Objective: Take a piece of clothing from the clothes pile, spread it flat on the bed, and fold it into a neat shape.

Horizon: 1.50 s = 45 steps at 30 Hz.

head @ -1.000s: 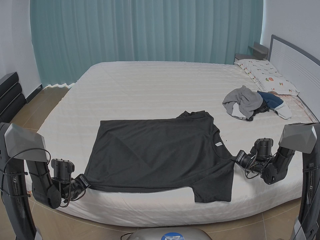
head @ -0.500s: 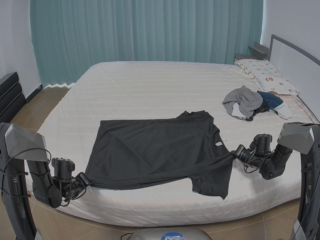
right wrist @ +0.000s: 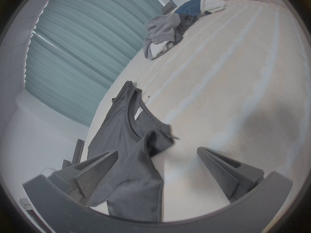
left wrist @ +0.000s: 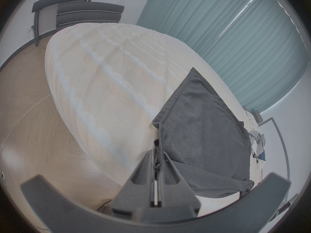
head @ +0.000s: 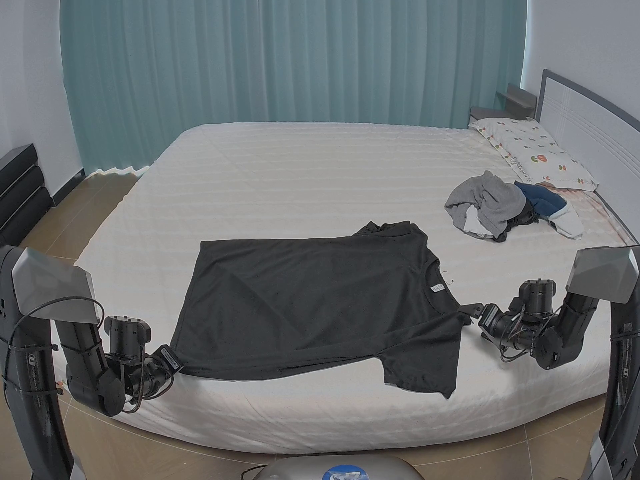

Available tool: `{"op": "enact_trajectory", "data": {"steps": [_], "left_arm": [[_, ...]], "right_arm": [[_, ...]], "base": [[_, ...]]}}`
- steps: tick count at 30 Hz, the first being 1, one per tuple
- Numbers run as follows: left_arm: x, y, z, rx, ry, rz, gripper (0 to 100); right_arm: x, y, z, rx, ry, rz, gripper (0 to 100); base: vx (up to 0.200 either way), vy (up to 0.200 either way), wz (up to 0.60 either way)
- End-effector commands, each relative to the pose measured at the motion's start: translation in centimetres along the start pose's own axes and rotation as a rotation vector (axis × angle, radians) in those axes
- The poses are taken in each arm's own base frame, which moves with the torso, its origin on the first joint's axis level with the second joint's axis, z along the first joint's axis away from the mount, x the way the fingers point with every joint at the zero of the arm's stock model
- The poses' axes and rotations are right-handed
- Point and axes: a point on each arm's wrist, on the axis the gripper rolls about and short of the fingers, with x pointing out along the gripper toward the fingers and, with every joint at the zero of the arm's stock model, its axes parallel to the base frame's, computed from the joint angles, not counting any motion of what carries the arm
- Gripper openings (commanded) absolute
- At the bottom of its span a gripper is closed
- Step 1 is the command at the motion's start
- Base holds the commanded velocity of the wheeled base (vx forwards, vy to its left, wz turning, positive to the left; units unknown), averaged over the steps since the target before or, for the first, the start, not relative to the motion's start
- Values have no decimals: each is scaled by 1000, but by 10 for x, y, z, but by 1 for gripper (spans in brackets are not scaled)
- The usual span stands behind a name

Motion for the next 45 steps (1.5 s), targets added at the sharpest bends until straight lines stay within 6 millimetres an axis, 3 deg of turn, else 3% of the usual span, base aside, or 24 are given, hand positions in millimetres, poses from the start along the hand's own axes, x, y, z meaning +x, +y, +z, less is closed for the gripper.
{"op": "enact_trajectory", "data": {"steps": [1,5,10,29,30,38,45], "left_arm": [[0,1,-1,-1,3,2,0],[0,1,-1,-1,3,2,0],[0,1,-1,0,3,2,0],[1,1,-1,0,2,1,0],[1,1,-1,0,2,1,0],[1,1,-1,0,2,1,0],[0,1,-1,2,-1,-3,0]], "right_arm": [[-46,10,-3,-9,40,50,100],[-55,11,-28,-63,143,55,100],[-37,9,-55,-125,229,47,100],[-11,19,-62,-171,224,97,100],[-12,19,-62,-171,225,95,0],[-22,15,-61,-157,225,75,0],[-48,5,-53,-114,221,46,0]], "base": [[0,0,0],[0,0,0],[0,0,0],[0,0,0],[0,0,0],[0,0,0],[0,0,0]]}}
